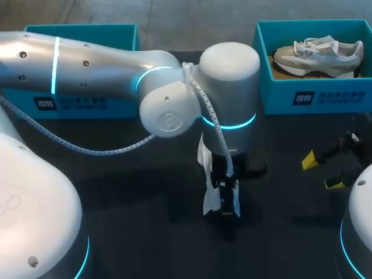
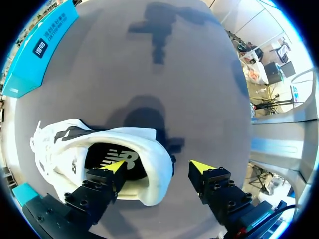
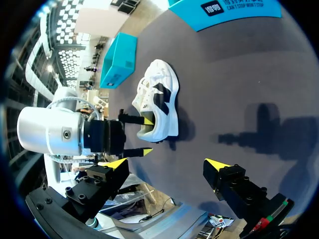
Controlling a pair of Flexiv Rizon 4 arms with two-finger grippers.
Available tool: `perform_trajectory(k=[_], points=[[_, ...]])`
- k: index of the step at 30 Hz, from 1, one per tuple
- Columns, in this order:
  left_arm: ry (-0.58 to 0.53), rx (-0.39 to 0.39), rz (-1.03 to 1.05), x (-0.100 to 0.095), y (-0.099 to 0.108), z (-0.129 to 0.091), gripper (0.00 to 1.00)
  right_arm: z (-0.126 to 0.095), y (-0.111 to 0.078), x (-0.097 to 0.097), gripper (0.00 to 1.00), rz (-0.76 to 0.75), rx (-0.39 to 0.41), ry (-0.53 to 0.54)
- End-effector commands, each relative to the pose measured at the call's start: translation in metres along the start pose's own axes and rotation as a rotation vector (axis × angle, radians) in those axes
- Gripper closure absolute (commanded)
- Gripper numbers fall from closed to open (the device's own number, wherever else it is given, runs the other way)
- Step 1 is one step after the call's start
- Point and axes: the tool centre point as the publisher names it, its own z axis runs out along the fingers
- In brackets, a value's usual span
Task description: Take the shoe out of the shoebox, open the shoe tongue, remove and reinsert the insole, then place the shoe into the shoebox
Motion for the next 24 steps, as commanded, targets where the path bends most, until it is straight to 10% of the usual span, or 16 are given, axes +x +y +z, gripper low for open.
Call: perform_trajectory(k=[1, 9, 14, 24], points=[[-0.012, -0.008, -0.002, 0.003, -0.004, 0.01, 0.24, 0.0, -0.001, 0.001, 0.0, 0.002, -0.002, -0.003], [-0.054, -0.029, -0.01, 0.007, -0.006, 0.02, 0.29, 0.0, -0.001, 0.001, 0.0, 0.002, -0.002, -0.003], [-0.057, -0.035, -0.021, 0.004, -0.006, 0.024, 0.51, 0.0, -0.001, 0.001, 0.0, 0.002, -0.002, -0.003], [-0.071, -0.047, -0.032, 0.002, -0.005, 0.026, 0.49, 0.0, -0.001, 0.001, 0.0, 0.002, -0.002, -0.003]])
